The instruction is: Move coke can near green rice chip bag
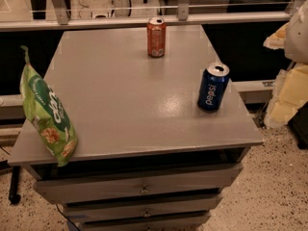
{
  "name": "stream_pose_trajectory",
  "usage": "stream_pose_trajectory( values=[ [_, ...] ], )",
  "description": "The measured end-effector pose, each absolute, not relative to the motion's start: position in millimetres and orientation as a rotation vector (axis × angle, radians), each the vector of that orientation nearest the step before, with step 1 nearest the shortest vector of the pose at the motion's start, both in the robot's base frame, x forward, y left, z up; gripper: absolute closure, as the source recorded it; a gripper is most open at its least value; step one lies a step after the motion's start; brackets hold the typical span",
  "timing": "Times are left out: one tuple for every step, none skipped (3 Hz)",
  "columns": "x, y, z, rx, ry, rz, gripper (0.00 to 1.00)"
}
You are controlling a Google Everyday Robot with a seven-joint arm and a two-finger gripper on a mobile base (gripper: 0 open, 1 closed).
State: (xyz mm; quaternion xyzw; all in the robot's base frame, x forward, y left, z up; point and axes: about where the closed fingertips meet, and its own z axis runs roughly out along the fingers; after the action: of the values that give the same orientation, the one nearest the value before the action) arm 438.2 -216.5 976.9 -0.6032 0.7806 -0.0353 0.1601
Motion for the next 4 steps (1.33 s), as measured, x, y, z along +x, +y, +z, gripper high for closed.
stream_pose_trajectory(
  values=[
    [438,-216,977,-1.723,2.23,-0.101,0.0],
    [457,-207,973,-1.653,2.199,-0.084,0.0],
    [507,-181,964,-1.53,2.141,-0.023,0.0],
    [559,-152,960,-1.393,2.101,0.085,0.0]
  ],
)
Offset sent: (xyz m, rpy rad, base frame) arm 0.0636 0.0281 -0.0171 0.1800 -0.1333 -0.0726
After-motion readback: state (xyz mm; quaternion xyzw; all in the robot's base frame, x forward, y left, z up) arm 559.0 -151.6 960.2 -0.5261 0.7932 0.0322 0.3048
